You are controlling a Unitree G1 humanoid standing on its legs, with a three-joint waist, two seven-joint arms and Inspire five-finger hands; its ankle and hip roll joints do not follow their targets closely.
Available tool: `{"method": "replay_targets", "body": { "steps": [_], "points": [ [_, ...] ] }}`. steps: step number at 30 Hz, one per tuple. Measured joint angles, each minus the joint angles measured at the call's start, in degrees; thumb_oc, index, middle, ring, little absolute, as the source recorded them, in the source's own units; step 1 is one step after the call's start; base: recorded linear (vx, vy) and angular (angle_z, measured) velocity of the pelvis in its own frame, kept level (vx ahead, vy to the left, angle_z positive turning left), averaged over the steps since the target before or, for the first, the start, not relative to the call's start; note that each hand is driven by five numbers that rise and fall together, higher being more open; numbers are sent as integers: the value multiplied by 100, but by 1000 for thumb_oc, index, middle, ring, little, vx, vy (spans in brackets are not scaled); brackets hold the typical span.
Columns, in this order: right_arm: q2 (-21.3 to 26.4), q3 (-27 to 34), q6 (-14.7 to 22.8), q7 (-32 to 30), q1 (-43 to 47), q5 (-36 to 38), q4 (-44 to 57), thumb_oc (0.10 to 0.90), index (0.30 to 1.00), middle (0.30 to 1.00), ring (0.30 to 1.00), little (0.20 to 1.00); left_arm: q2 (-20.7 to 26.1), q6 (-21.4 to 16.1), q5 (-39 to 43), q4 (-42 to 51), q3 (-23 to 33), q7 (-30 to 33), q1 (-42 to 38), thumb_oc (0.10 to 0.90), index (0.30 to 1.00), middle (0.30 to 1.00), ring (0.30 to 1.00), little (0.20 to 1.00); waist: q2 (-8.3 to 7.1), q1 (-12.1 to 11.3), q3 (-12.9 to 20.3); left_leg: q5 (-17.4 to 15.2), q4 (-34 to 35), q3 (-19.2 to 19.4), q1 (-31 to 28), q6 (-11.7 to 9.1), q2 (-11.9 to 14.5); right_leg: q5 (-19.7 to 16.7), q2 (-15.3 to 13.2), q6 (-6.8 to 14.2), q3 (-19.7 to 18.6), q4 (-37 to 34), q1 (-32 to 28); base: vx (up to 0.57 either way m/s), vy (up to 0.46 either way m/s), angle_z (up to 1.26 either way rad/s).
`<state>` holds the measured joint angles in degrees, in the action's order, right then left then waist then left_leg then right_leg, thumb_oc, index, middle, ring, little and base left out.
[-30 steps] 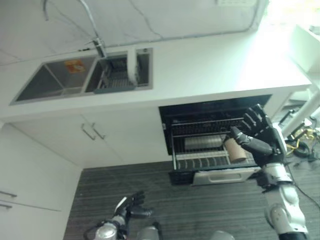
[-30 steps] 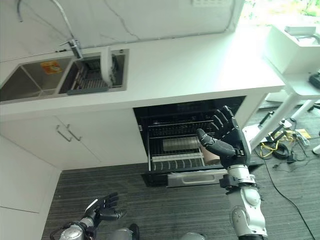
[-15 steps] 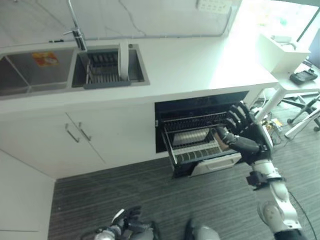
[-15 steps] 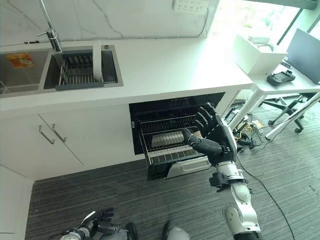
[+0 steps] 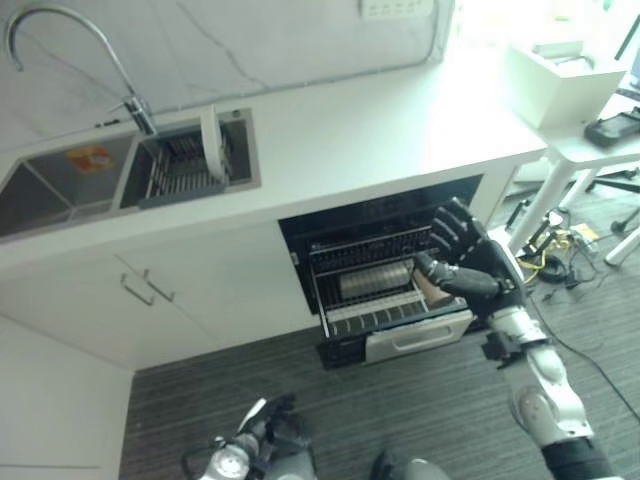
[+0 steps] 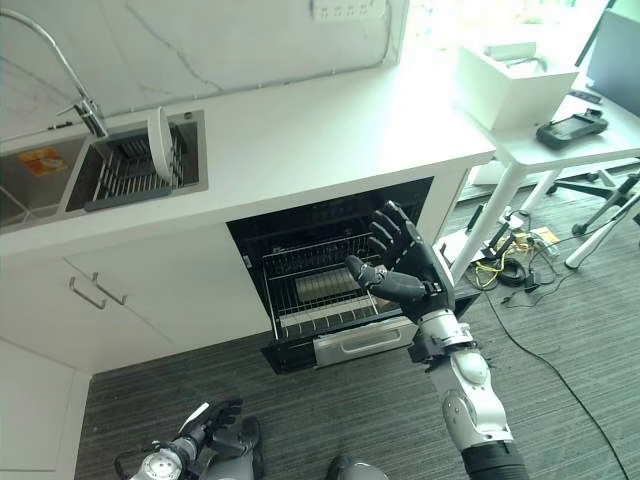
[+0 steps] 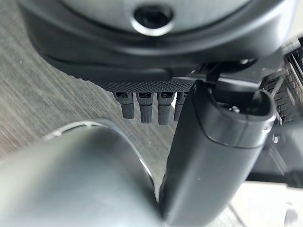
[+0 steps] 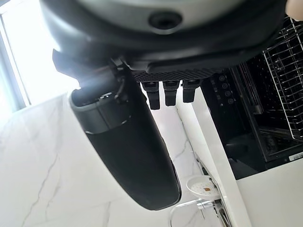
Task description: Place the dishes in the dishwasher.
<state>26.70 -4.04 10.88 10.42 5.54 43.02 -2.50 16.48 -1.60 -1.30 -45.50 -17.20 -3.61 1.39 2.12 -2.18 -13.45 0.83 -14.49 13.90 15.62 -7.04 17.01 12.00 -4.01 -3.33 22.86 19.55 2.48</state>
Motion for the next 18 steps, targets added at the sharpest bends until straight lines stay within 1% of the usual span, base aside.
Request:
{"method": "replay_targets", "body": {
  "steps": [1, 2, 4, 5, 6, 7, 8, 9, 11, 12, 14, 15, 16, 18],
  "points": [
    [4, -1, 38, 2, -4, -5, 10, 800, 900, 900, 900, 900, -41, -8, -4, -79, -61, -74, -23, 800, 900, 900, 900, 900, -8, 83, -4, 23, -42, 129, -55, 35, -25, -4, -99, 4, 41, 3, -1, 111, 270, 26],
    [5, -2, 46, 2, -21, -6, -3, 800, 900, 900, 900, 900, -126, -7, 28, -194, -52, -176, -9, 800, 900, 900, 900, 900, 19, 78, -3, -13, -143, 155, -148, 63, -69, -17, -154, 40, 12, -6, -4, 104, 188, 8],
    [13, 28, 46, 4, -138, -10, 0, 800, 900, 900, 900, 900, -173, -8, 120, -268, -11, -408, 28, 800, 900, 900, 900, 900, 54, 77, 14, -20, 40, 152, -552, 104, -260, 5, -260, 158, -5, 42, -18, 113, 164, 2],
    [28, 32, 46, 6, -163, -13, 1, 800, 900, 900, 900, 900, -175, -6, 227, -303, -7, -531, 70, 800, 900, 900, 900, 900, 150, 75, 45, 9, 180, 147, -799, 152, -323, 26, -258, 239, -2, 94, -16, 92, 136, 18],
    [-60, 36, 40, -5, -194, -31, -2, 800, 900, 900, 900, 900, -157, 37, 438, -407, 95, -720, 33, 800, 900, 900, 900, 900, -7, 71, -12, 28, 273, 162, -866, 250, -473, 56, -410, 355, -17, 194, 23, 125, 89, 16],
    [-58, 31, 8, 37, -213, -77, 28, 800, 900, 900, 900, 900, -111, 42, 589, -431, 195, -827, 21, 800, 900, 900, 900, 900, -97, 30, -18, -1, 249, 190, -844, 298, -587, 40, -526, 433, -19, 181, 41, 55, 45, 21],
    [-53, 25, -14, 66, -206, -133, 45, 800, 900, 900, 900, 900, -76, 45, 635, -466, 180, -857, 4, 800, 900, 900, 900, 900, -133, -1, -9, -76, 175, 184, -781, 359, -650, 13, -598, 500, -15, 143, 34, 18, 7, 11],
    [-49, 23, -18, 100, -188, -134, 86, 800, 900, 900, 900, 900, -69, 23, 771, -476, 185, -881, 3, 800, 900, 900, 900, 900, -145, -73, -11, -217, 88, 195, -745, 358, -714, 20, -676, 550, -25, 113, 23, -119, -7, 7],
    [-37, -61, -19, 98, -60, -132, 214, 800, 900, 900, 900, 900, -46, -6, 802, -431, 103, -952, -41, 800, 900, 900, 900, 900, -163, -148, -13, -258, -108, 219, -547, 491, -758, -50, -758, 656, -31, 113, 137, -109, -33, 1],
    [-20, -264, -19, 96, 264, -134, 220, 800, 900, 900, 900, 900, 7, -7, 959, -469, 94, -963, -170, 800, 900, 900, 900, 900, -212, -183, -39, -249, -191, 231, -343, 524, -755, -131, -760, 667, -38, 103, 326, -37, -60, -1],
    [4, -443, -23, 94, 361, -133, 213, 800, 900, 900, 900, 900, -44, -20, 1089, -588, 173, -939, -224, 800, 900, 900, 900, 900, -259, -338, -57, -249, -186, 205, -386, 528, -750, -160, -735, 675, -11, 36, 234, 2, -66, 4],
    [5, -449, -22, 95, 336, -133, 221, 800, 900, 900, 900, 900, -141, -106, 1171, -600, 385, -901, -137, 800, 900, 900, 900, 900, -312, -417, -76, -246, -153, 190, -469, 518, -741, -137, -713, 679, 5, 23, 151, 11, -43, 10],
    [4, -440, -22, 82, 326, -132, 221, 800, 900, 900, 900, 900, -148, -139, 1190, -558, 509, -896, -70, 800, 900, 900, 900, 900, -332, -416, -76, -247, -157, 163, -486, 511, -729, -130, -691, 673, 20, 10, 109, 15, -22, 5],
    [5, -410, -22, 27, 339, -128, 218, 800, 900, 900, 900, 900, -121, -207, 1203, -548, 556, -898, -37, 800, 900, 900, 900, 900, -335, -414, -69, -241, -151, 173, -526, 497, -706, -99, -677, 640, 17, 36, 93, 12, -14, -3]
  ]
}}
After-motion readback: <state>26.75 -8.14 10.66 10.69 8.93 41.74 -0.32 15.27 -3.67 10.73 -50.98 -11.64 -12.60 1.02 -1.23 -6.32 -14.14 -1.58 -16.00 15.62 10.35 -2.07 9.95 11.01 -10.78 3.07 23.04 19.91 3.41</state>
